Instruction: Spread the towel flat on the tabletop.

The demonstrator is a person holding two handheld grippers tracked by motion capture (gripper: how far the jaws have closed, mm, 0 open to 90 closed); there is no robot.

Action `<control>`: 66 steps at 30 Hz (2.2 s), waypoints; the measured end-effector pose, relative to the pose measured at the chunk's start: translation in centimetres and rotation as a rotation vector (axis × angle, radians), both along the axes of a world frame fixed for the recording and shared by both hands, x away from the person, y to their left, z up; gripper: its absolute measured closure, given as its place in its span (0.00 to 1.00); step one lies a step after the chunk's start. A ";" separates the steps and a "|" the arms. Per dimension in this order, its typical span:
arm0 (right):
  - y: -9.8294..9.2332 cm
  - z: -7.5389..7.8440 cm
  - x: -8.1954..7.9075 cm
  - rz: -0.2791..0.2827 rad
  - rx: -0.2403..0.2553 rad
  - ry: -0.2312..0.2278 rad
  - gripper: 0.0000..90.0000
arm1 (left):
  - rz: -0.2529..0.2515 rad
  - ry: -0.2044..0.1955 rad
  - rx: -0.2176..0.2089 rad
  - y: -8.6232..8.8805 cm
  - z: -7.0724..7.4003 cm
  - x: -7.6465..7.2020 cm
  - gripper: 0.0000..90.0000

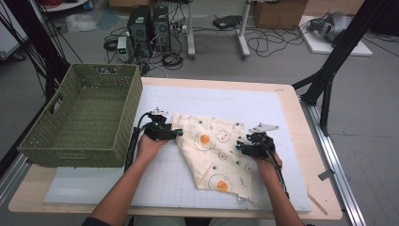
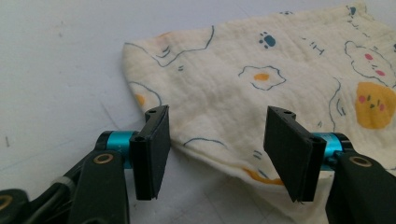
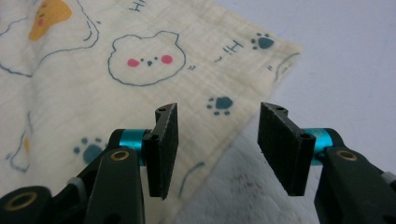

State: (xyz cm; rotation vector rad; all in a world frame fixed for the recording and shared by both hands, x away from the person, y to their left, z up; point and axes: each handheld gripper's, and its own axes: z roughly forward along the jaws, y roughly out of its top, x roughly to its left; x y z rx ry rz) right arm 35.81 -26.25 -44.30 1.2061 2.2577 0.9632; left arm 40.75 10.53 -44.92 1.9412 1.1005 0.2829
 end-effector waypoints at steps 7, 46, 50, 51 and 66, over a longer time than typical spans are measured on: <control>1.6 0.0 1.7 0.032 -0.036 -0.003 0.94 | 0.003 -0.019 0.040 0.8 0.0 -0.3 0.96; -2.9 1.3 -1.6 -0.060 0.064 -0.112 0.55 | -0.236 -0.099 -0.073 -4.0 1.8 -4.5 0.51; -3.0 1.4 -2.4 -0.042 0.070 -0.109 0.51 | -0.269 -0.077 -0.054 -4.7 1.2 -5.3 0.51; -2.9 1.5 -2.5 -0.035 0.070 -0.107 0.51 | -0.281 -0.077 -0.038 -4.9 1.1 -5.5 0.51; -2.9 1.6 -4.8 -0.010 0.076 -0.109 0.50 | -0.356 -0.154 0.097 -5.3 0.8 -8.1 0.95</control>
